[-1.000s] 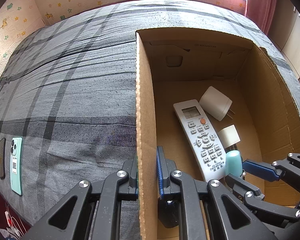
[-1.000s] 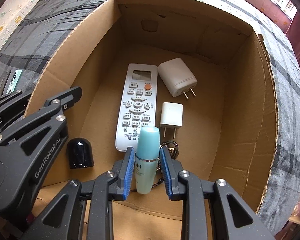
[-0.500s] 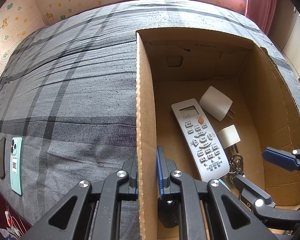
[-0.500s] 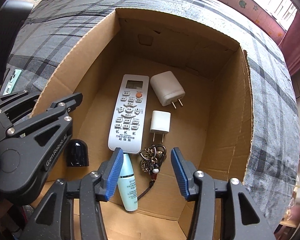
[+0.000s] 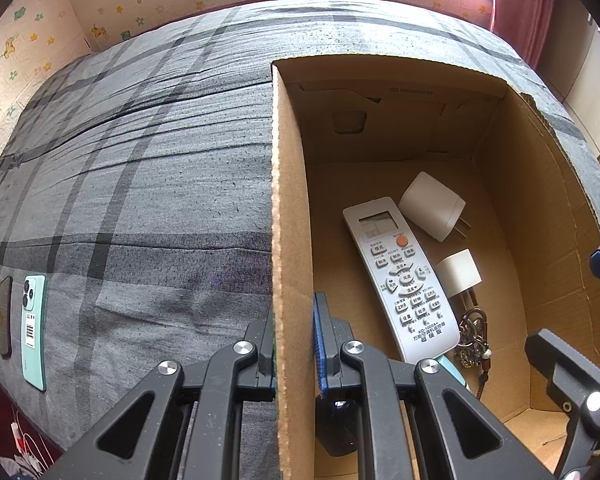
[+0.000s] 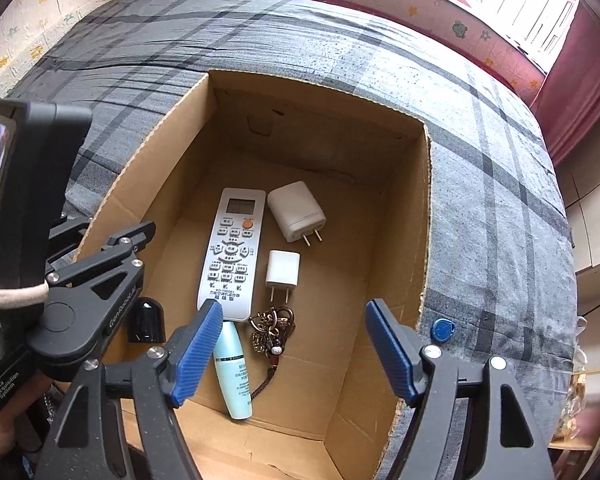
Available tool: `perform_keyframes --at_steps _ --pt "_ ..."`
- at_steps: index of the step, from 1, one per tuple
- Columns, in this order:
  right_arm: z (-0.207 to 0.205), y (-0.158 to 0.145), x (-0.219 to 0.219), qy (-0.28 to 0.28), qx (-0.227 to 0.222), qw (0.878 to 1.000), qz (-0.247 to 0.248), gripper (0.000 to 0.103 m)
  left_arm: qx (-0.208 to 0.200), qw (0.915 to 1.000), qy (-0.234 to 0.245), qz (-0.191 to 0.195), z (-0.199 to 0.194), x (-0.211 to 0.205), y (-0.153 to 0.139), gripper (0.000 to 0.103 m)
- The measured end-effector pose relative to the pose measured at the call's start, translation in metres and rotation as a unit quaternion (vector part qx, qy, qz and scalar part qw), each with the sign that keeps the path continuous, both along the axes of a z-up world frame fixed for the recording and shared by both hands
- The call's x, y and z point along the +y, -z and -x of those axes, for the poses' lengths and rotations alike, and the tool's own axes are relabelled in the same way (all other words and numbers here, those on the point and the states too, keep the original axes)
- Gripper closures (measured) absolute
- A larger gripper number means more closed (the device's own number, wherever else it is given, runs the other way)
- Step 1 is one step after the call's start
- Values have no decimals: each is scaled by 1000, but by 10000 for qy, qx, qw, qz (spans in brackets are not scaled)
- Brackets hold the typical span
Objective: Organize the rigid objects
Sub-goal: 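Withdraw the right gripper to the blue key fob on the bed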
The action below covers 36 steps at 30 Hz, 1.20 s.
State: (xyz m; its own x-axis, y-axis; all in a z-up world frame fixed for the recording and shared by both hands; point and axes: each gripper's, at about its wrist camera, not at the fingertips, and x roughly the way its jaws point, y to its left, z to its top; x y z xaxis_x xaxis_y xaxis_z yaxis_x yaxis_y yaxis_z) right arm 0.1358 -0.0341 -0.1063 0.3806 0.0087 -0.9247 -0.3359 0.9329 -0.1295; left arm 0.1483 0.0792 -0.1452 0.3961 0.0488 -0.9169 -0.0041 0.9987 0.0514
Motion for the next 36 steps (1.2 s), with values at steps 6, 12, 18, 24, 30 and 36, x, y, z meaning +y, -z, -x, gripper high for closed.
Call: perform_keyframes --at_steps 6,12,18,24,30,36 --pt "-5 -11 -14 150 -147 9997 -79 17 3 10000 4 -9 0 0 0 89" --pt "-15 -18 -38 398 -236 9988 -164 4 7 10000 5 -22 0 -1 1 89" --pt "-25 -23 -62 609 -307 9974 -249 0 7 10000 3 -30 0 -1 1 89" --pt "-33 -27 -91 814 -407 9955 -282 0 17 10000 5 -42 0 -1 1 89" --pt "-41 -19 -121 1103 -358 9929 -279 0 18 10000 7 -43 -1 -2 1 89" --pt "-47 -7 -150 1359 -338 9898 -282 0 8 10000 -1 -48 0 -1 1 89"
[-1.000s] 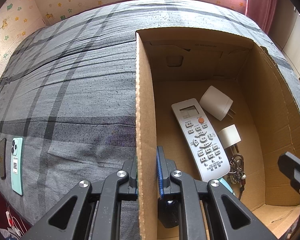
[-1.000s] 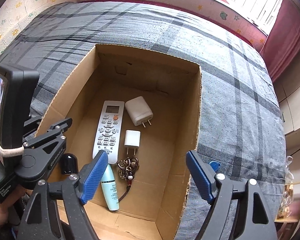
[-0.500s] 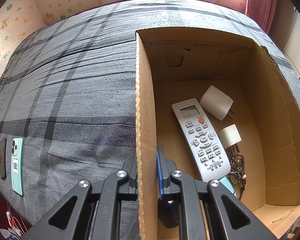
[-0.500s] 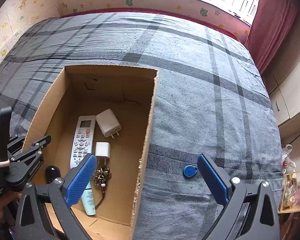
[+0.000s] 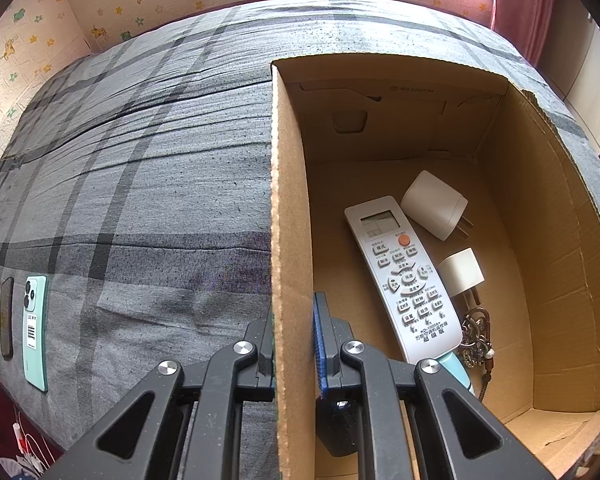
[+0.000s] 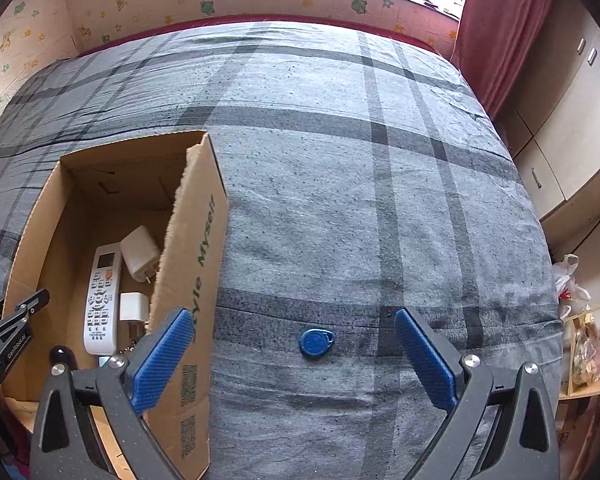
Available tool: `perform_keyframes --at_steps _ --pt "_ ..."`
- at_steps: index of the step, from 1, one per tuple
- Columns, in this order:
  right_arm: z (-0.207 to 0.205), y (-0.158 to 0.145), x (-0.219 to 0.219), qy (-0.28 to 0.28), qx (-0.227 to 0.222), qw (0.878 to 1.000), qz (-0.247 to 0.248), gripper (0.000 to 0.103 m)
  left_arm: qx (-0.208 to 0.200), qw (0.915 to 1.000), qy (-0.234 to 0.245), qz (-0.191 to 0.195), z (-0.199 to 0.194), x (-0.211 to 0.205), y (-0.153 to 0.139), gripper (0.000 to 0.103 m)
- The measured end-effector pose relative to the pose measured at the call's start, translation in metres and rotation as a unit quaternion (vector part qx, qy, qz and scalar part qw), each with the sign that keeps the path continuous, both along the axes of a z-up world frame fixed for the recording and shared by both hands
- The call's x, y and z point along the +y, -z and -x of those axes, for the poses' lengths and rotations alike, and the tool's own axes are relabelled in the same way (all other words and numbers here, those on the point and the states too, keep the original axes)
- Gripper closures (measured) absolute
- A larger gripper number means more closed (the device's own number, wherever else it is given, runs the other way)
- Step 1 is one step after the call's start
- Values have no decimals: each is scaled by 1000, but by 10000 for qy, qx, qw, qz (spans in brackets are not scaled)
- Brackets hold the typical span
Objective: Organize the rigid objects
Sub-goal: 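Withdraw the right gripper to the blue key fob on the bed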
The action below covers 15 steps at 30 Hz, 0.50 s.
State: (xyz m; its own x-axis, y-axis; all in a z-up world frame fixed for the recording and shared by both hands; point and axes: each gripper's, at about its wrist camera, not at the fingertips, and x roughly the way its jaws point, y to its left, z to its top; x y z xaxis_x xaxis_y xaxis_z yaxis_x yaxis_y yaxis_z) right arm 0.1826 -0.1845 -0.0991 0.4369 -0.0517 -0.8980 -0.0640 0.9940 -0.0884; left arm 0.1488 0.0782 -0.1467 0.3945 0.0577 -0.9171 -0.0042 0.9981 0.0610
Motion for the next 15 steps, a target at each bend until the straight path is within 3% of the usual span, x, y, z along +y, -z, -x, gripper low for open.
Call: perform_keyframes --at_steps 15 --pt "-13 68 -45 414 555 9975 -108 1 1 10000 17 -57 0 -1 1 89"
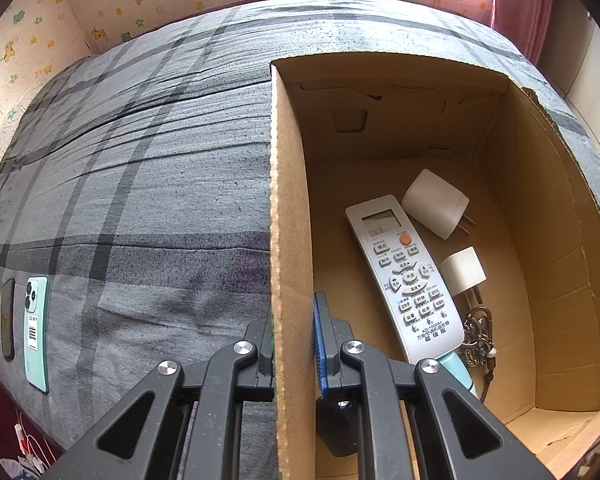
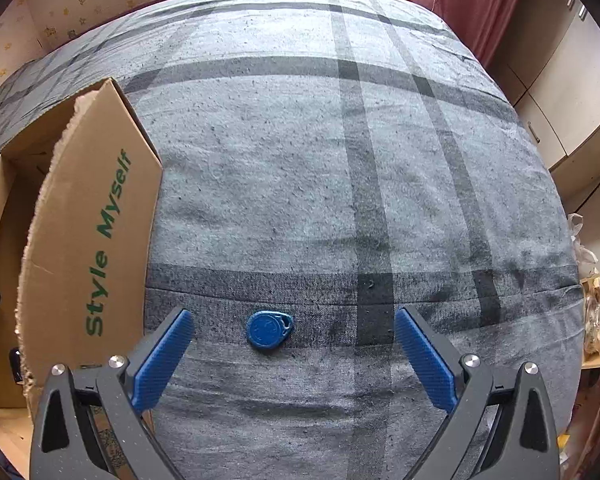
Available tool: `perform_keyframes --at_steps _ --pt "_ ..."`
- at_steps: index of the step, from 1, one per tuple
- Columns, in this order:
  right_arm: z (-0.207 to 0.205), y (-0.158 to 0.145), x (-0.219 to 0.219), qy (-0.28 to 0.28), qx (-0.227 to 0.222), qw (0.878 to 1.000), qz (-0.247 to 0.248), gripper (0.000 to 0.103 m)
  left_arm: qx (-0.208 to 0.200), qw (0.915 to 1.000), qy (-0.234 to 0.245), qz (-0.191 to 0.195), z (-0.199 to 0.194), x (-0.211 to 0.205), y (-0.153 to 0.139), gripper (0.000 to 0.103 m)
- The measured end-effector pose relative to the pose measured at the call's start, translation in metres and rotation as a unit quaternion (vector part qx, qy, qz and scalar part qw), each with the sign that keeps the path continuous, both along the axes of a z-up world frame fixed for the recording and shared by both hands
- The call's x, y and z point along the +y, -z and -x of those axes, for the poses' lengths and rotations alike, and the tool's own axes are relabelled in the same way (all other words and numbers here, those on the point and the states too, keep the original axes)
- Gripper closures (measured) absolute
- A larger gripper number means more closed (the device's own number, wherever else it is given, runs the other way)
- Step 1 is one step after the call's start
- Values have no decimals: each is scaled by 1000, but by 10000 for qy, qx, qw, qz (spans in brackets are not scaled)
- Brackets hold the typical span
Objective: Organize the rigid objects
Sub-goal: 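Withdraw the right gripper to the blue key fob on the bed, then close the right gripper on the blue key fob, then lift the blue fob with the right gripper and carry it over the box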
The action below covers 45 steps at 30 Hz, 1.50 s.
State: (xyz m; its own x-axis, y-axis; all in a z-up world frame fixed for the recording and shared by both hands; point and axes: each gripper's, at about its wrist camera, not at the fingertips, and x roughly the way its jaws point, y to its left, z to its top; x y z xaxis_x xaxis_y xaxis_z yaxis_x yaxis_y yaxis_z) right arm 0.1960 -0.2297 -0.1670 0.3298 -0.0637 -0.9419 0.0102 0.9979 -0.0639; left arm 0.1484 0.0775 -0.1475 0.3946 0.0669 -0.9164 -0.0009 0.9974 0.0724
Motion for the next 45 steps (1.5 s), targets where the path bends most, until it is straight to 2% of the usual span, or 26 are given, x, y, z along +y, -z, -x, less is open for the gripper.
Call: perform_keyframes --at_steps 10,14,17,18,21,23,35,45 --pt "-5 33 -4 36 287 9995 -136 4 -14 10000 -15 33 1 1 0 89" --pt "-6 39 -2 26 365 9992 -141 17 -17 10000 -14 4 1 -1 0 89" --pt "-6 46 -1 23 513 9983 -260 35 -14 10000 -25 31 1 0 0 89" --pt "-6 48 -1 17 549 9981 -290 38 -15 10000 -26 36 1 0 0 89" --pt "-3 50 -2 112 465 9986 -224 63 -15 10000 -25 37 1 0 0 89" --pt "-2 48 -6 198 429 9986 -253 68 -18 10000 -27 45 1 0 0 89" --pt "9 26 -2 139 333 9992 -147 68 -20 10000 -28 44 1 0 0 89" --pt "16 -18 10 23 54 10000 -55 68 -19 10000 -14 20 1 0 0 89"
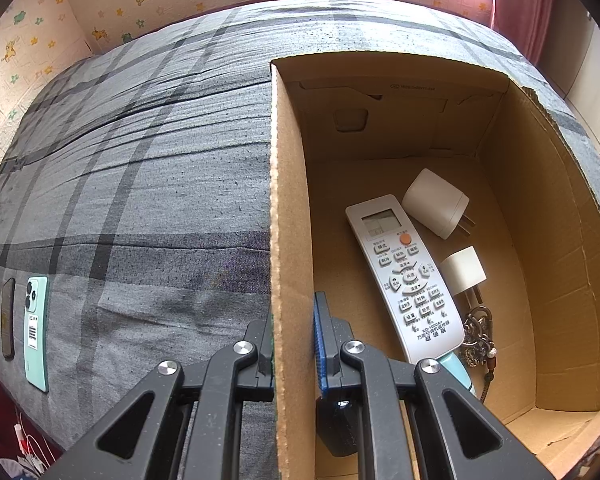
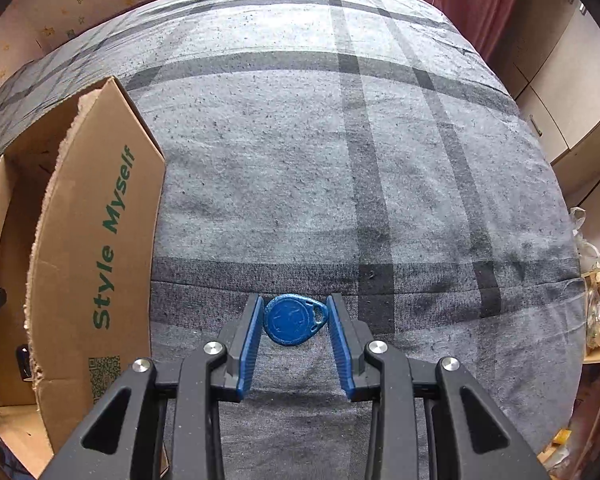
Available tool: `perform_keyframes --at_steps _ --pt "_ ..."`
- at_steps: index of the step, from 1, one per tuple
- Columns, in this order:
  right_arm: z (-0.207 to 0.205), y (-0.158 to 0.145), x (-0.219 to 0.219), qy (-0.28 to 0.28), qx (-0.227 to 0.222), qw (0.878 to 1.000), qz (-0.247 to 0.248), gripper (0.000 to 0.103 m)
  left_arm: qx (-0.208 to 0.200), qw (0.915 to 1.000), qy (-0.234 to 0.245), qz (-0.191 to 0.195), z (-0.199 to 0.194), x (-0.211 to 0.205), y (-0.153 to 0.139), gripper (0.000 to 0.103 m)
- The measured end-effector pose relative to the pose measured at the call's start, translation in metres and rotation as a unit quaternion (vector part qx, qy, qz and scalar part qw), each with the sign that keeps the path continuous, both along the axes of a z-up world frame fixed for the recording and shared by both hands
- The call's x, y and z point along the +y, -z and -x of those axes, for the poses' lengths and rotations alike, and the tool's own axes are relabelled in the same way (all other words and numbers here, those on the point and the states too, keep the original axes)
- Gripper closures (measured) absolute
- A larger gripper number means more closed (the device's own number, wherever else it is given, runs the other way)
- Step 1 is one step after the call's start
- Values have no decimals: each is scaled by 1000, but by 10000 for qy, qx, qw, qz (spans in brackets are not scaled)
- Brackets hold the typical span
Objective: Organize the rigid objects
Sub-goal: 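Lift the blue fob with the right gripper and carry it over the box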
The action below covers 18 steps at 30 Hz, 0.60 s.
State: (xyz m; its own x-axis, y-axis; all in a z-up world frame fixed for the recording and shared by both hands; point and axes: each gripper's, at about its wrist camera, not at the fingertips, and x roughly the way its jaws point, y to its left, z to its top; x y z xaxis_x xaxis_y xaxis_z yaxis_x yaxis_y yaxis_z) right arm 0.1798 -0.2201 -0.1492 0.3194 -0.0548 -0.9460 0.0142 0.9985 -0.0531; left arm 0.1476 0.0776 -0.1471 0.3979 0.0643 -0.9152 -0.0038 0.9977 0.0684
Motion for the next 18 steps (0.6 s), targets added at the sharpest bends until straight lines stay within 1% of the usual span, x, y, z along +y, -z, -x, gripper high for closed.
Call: perform_keyframes --at_steps 6,12,18 --pt "-10 -23 3 -117 -201 9997 73 68 3 10000 4 -19 0 -1 0 89" --pt "-11 -49 20 -282 -399 9987 109 68 4 10000 6 -20 0 -2 -1 89" --pt "-17 -69 40 -479 -568 9971 163 68 9 10000 9 1 -1 -1 -1 89"
